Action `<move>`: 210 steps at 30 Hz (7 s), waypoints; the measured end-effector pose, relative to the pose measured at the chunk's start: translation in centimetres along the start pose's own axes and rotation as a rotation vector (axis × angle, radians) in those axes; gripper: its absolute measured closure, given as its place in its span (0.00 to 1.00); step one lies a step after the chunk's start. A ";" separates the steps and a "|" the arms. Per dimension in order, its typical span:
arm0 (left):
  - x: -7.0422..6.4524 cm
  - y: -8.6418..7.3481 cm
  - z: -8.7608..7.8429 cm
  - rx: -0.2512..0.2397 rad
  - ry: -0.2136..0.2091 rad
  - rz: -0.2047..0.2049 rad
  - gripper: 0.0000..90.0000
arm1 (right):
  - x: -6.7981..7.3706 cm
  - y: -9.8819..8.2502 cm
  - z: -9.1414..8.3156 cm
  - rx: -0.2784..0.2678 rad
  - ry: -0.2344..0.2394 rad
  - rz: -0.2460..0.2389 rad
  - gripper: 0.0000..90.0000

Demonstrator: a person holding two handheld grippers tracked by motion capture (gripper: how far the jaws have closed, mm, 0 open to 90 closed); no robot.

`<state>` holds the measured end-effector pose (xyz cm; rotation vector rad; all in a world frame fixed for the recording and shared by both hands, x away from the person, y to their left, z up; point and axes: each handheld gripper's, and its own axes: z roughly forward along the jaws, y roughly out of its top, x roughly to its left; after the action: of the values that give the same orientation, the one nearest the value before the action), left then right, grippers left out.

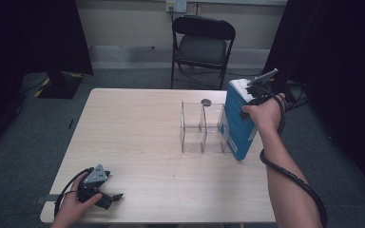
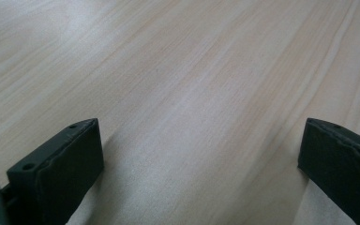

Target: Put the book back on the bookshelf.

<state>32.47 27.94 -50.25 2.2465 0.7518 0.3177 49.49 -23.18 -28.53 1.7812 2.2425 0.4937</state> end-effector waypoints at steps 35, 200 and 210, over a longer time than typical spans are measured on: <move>0.0 0.0 0.1 -0.002 -0.005 -0.006 0.00 | -0.1 0.1 0.9 0.094 -0.008 -0.033 0.69; -0.1 0.0 0.1 -0.005 -0.004 -0.005 0.00 | 3.8 -12.1 3.1 -0.026 0.185 -0.224 0.21; -0.1 0.0 0.1 -0.003 -0.004 -0.003 0.00 | 5.4 -12.5 4.6 -0.019 0.230 -0.259 0.22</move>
<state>32.47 27.83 -50.33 2.2426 0.7513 0.3123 38.84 -19.95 -37.60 1.4580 2.5652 0.6917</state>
